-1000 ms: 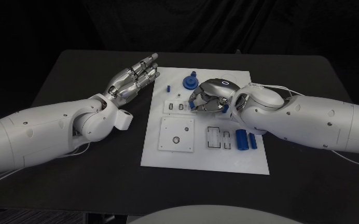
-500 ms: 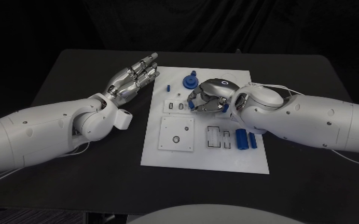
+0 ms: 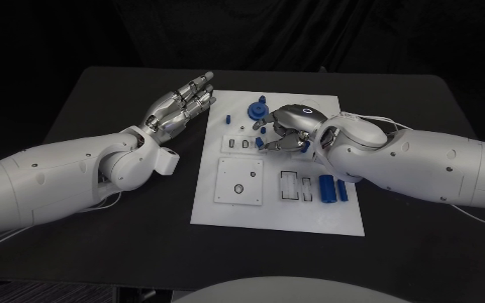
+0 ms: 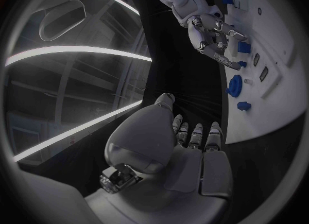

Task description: Assemble the parts on the task board

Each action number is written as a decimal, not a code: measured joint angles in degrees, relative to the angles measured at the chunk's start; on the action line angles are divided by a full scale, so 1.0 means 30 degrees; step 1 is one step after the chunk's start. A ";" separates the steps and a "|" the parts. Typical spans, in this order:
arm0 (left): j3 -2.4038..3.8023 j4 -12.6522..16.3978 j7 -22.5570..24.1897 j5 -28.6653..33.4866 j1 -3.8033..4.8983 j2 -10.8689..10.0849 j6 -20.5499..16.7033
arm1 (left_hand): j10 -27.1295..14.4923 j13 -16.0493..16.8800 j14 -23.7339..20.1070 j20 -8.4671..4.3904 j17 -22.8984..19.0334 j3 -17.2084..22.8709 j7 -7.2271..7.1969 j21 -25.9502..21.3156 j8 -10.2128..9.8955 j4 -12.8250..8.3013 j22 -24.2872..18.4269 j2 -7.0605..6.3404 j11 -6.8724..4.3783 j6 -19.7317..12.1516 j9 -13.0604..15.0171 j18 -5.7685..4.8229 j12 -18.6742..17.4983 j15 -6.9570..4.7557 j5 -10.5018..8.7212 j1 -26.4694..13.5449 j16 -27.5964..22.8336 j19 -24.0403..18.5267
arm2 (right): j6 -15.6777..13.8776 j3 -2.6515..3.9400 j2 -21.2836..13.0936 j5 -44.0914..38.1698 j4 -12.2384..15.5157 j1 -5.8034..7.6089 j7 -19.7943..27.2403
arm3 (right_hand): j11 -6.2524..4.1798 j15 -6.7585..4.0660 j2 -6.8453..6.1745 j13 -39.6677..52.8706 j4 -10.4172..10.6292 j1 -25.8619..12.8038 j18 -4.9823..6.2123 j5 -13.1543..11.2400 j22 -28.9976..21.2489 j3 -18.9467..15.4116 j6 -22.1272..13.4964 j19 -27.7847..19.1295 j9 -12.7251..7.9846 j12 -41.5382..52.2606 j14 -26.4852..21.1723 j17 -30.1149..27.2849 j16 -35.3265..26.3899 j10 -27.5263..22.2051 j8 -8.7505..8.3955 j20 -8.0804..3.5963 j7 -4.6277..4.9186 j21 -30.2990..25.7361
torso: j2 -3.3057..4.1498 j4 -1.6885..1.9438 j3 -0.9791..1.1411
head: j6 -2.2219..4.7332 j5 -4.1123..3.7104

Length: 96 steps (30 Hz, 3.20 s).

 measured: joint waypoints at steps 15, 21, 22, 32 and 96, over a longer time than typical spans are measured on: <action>0.0000 0.0155 0.0005 -0.0001 -0.0004 -0.0257 -0.0041 | 0.0000 0.0000 0.0000 0.0000 -0.0012 0.0088 0.0069 0.0000 0.0000 -0.0026 0.0000 0.0000 0.0000 0.0069 0.0003 0.0000 0.0000 0.0000 0.0000 0.0000 0.0000 0.0000 | -0.3549 0.0134 -0.2166 -0.0476 0.2188 0.1068 0.1409 | -0.0001 0.0000 0.0196 -0.0001 0.1584 -0.1264 -0.0001 -0.0002 -0.0003 0.0264 0.1785 0.0000 -0.0163 0.0001 0.0000 0.0001 -0.0001 0.0001 0.0876 -0.0001 0.0273 0.0242 | -0.0009 -0.0004 0.0002 | 0.0035 0.0227; 0.0000 0.0294 0.0026 -0.0153 -0.0007 -0.0380 -0.0274 | -0.0072 0.0000 0.0000 0.0000 -0.0010 0.0221 0.0171 0.0000 0.0000 -0.0115 0.0000 0.0000 0.0071 0.0171 0.0020 -0.0001 0.0000 0.0000 0.0282 0.0000 0.0000 0.0000 | -0.4461 0.0168 -0.4011 -0.0547 0.3704 0.2251 0.1845 | -0.0002 -0.0001 0.0360 -0.0002 0.1661 -0.1253 -0.0001 -0.0005 -0.0004 0.0341 0.1986 0.0000 -0.0134 0.0001 0.0000 0.0000 0.0000 0.0000 0.0876 -0.0001 0.0208 0.0312 | -0.0007 -0.0002 0.0011 | 0.0225 0.0267; 0.0000 0.0340 0.0029 -0.0251 -0.0007 -0.0416 -0.0349 | -0.0071 0.0000 0.0000 0.0000 -0.0010 0.0268 0.0171 0.0000 0.0000 -0.0162 -0.0001 0.0000 0.0072 0.0171 0.0019 0.0000 0.0000 0.0000 0.0295 0.0000 0.0000 0.0000 | -0.4539 0.0160 -0.4338 -0.0553 0.3929 0.2397 0.1865 | -0.0001 0.0000 0.0360 -0.0001 0.1661 -0.1252 0.0000 -0.0005 -0.0004 0.0341 0.1986 0.0001 -0.0134 0.0001 0.0000 0.0001 0.0000 0.0000 0.0876 -0.0001 0.0207 0.0312 | -0.0007 -0.0002 0.0013 | 0.0273 0.0271; 0.0006 0.1263 -0.0076 -0.2826 -0.0007 -0.0948 -0.1964 | 0.0566 0.0113 0.0220 0.0689 0.0029 0.1410 0.1004 0.0583 0.0092 -0.0658 0.0320 -0.0466 0.1044 0.1004 0.0095 0.0000 0.0008 0.0567 -0.0332 -0.0153 0.0000 0.0656 | -0.4840 -0.0023 -0.6819 -0.0589 0.4701 0.2888 0.1659 | -0.0002 0.0000 0.0692 -0.0002 0.1662 -0.1175 -0.0001 -0.0007 -0.0006 0.0420 0.1985 0.0001 -0.0136 0.0001 0.0000 0.0000 0.0000 0.0001 0.0876 -0.0001 0.0208 0.0311 | -0.0020 -0.0022 0.0013 | 0.1113 0.0668; 0.0012 0.0600 -1.4363 -2.4474 0.2168 0.3944 -0.6629 | 2.7871 2.4948 2.8010 -0.2252 2.4953 0.3766 0.1095 2.8596 1.2658 0.1188 2.4900 -0.4156 0.0714 1.2065 1.4786 -0.2402 2.9516 -0.2294 -0.6643 -0.4410 2.9881 2.7436 | -0.4914 -0.0065 -0.7270 -0.0453 0.2100 0.1196 -0.0617 | 0.0537 0.0645 -0.2017 0.0006 0.3874 -0.3246 0.2358 0.6548 0.0005 0.5230 0.3613 -0.3033 0.3409 -0.4572 -0.0577 -0.1695 -0.5661 -0.1972 0.3722 0.0644 0.0614 -1.3553 | -0.2953 -0.1165 0.1463 | -0.0212 0.2130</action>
